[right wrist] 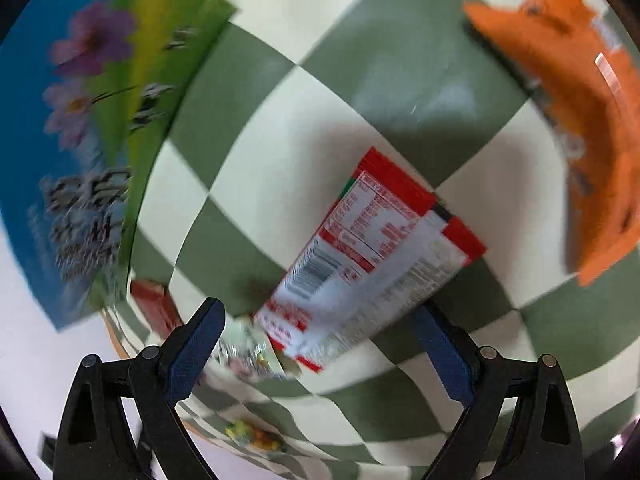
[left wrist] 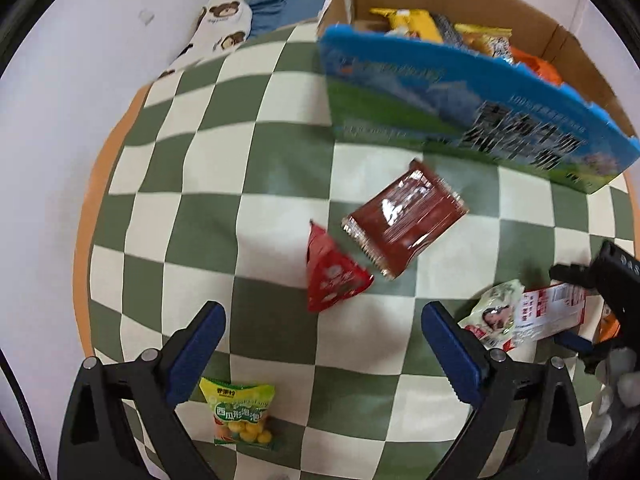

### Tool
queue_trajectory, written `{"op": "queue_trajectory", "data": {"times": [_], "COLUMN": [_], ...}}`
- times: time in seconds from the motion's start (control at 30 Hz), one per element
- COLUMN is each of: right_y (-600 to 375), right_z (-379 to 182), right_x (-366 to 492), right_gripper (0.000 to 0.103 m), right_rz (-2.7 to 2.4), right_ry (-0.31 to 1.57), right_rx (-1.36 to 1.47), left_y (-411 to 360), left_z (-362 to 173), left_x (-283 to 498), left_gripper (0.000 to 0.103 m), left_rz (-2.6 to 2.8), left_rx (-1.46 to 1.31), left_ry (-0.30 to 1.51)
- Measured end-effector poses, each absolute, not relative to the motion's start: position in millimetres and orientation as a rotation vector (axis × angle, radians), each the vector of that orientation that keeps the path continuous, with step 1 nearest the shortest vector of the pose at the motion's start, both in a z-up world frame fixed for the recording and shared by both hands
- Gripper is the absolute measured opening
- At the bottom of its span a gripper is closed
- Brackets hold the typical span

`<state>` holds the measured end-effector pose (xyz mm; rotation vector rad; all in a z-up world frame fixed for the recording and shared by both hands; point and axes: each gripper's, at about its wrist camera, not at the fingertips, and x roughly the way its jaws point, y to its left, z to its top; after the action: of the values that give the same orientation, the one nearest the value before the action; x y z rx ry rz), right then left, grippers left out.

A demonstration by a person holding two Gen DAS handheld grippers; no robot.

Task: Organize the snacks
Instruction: 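Grasp the red-white strip packet with right tool while left tool moves toward the blanket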

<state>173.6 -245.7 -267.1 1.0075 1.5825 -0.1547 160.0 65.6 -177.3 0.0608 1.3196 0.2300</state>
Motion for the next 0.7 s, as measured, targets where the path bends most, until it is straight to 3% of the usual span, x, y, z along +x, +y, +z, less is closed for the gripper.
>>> {"op": "queue_trajectory", "data": {"times": [0.13,0.17,0.23,0.3,0.47,0.53,0.57,0.63,0.7], "right_y": [-232.6,-228.2,-218.2,-207.7,-189.8,-205.0,-214.6,-232.9,-238.1], "right_z": [-266.4,-263.3,-253.0,-246.2,-243.8,-245.9,-249.6,-260.6,-268.5], "right_x": [180.5,181.9,185.0,187.2,182.0,180.6,179.3,177.0,174.7], "right_gripper": [0.071,0.069,0.055,0.048,0.047,0.051,0.056,0.080,0.087], "right_rz": [-0.191,-0.172,-0.105,-0.029,0.098,0.088,0.077,0.031,-0.018], "right_ry": [1.565,1.565,1.558,1.569,1.637,1.639,1.639,1.590,1.535], "right_rx": [0.849,0.795,0.637,0.469,0.159,0.339,0.455,0.758,0.910], "left_y": [62.0,59.9,53.8,46.3,15.4,5.7,2.9,-2.1,-6.3], "left_z": [-182.8,-184.4,-189.2,-195.3,-211.5,-215.5,-216.2,-217.0,-217.9], "left_x": [159.0,159.7,162.8,166.5,174.3,175.1,175.1,174.6,174.1], "left_gripper": [0.100,0.100,0.100,0.100,0.100,0.100,0.100,0.100,0.100], "left_rz": [0.208,0.195,0.166,0.139,0.054,0.035,0.031,0.028,0.035], "left_rx": [0.063,0.060,0.058,0.062,0.100,0.100,0.099,0.105,0.127], "left_ry": [1.338,1.345,1.370,1.393,1.435,1.451,1.455,1.458,1.460]}}
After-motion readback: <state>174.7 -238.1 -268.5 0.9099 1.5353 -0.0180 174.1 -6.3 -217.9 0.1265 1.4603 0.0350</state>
